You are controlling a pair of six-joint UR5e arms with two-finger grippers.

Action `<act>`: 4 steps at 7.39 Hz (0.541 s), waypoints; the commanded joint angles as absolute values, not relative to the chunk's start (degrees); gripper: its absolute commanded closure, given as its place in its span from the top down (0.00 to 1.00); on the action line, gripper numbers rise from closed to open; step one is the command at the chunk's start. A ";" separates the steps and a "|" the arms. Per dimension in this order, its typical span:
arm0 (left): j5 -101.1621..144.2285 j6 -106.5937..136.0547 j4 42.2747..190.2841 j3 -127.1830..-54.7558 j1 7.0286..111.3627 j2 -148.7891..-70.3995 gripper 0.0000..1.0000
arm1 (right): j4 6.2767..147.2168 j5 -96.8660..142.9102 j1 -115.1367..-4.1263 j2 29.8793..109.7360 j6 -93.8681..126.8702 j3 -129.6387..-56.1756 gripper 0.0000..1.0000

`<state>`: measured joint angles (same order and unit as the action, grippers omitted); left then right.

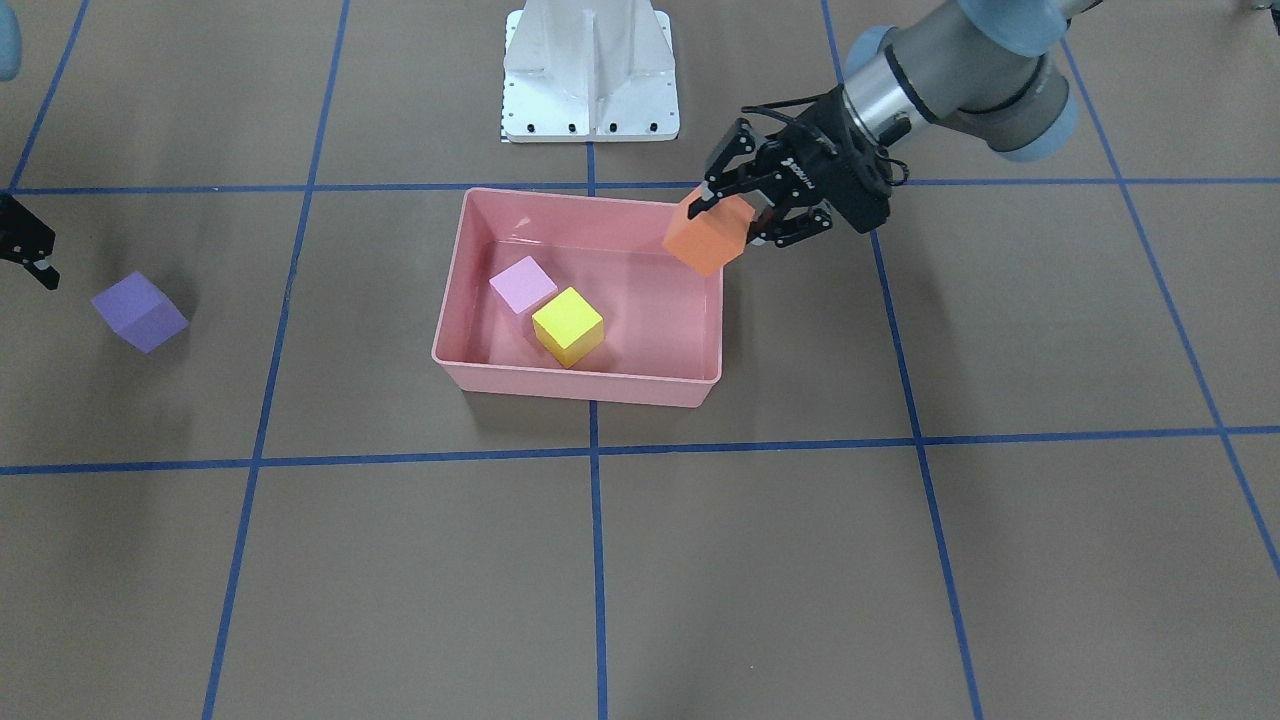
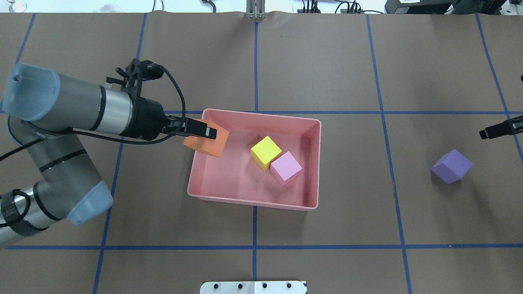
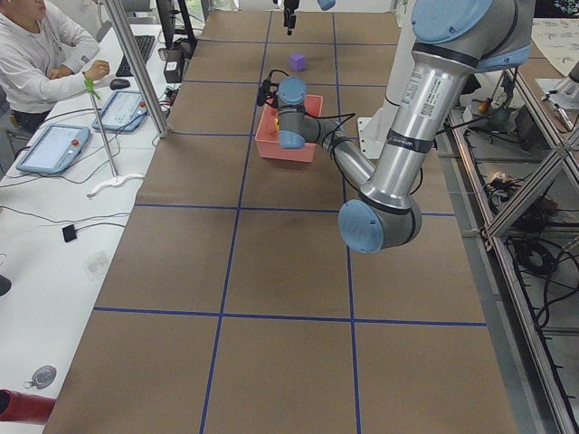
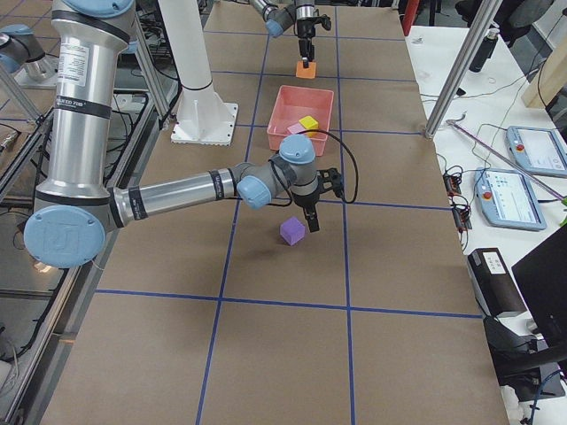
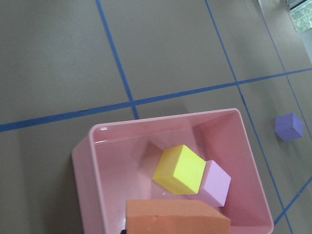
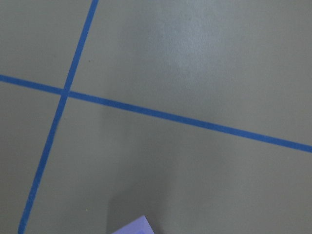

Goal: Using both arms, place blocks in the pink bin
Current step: 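Carry the orange cube with the left gripper into the bin and release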

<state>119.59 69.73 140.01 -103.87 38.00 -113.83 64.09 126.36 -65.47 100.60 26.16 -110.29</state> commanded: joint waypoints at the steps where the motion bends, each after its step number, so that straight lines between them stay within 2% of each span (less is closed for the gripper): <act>1: 113.82 70.40 138.96 -103.97 34.19 -115.66 1.00 | 57.49 128.15 -64.52 102.13 25.32 -108.63 1.00; 4: 113.73 69.79 139.04 -103.98 34.36 -114.96 1.00 | 53.00 118.26 -51.63 101.78 25.57 -108.55 1.00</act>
<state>113.86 70.01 138.99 -104.01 34.30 -115.15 54.32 123.32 -57.04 101.99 25.41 -108.64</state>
